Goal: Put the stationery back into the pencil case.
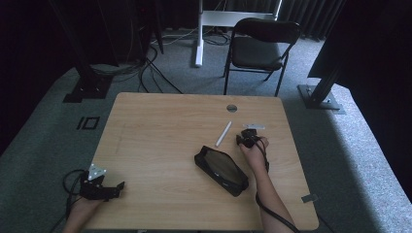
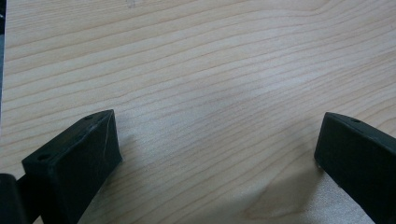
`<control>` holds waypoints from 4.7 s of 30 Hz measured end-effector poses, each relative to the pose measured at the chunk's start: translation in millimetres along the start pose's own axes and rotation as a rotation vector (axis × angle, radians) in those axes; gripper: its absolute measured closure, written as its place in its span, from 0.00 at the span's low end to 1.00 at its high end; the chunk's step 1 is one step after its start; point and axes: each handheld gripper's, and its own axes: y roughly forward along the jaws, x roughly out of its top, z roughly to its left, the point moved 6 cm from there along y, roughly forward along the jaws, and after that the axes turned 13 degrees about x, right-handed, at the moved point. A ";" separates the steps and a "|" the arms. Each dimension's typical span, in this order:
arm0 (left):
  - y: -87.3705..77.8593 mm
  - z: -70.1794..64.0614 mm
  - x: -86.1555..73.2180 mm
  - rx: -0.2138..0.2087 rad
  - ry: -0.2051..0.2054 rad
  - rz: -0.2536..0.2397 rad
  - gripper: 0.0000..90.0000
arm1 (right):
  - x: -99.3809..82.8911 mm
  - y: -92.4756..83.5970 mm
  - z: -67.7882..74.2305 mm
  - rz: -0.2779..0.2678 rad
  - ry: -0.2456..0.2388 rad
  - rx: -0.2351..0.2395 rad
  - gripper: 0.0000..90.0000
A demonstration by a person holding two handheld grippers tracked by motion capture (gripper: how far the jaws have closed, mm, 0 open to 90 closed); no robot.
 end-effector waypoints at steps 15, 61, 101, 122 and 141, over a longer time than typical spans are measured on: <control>0.0 0.1 0.0 0.000 0.000 0.000 0.00 | -1.9 -13.5 7.3 0.021 -0.023 0.079 0.76; 0.0 0.0 0.0 0.000 0.000 0.000 0.00 | 21.6 -105.6 46.9 -0.094 -0.162 0.224 0.76; 0.0 0.0 0.0 0.000 0.000 0.000 0.00 | 15.0 -144.2 114.4 -0.109 -0.285 0.395 0.76; 0.0 0.0 0.0 0.000 0.000 0.000 0.00 | -12.4 -116.5 123.4 -0.004 -0.295 0.415 0.76; 0.0 0.1 0.0 0.000 0.000 0.000 0.00 | -23.8 -106.8 132.3 0.081 -0.357 0.447 0.76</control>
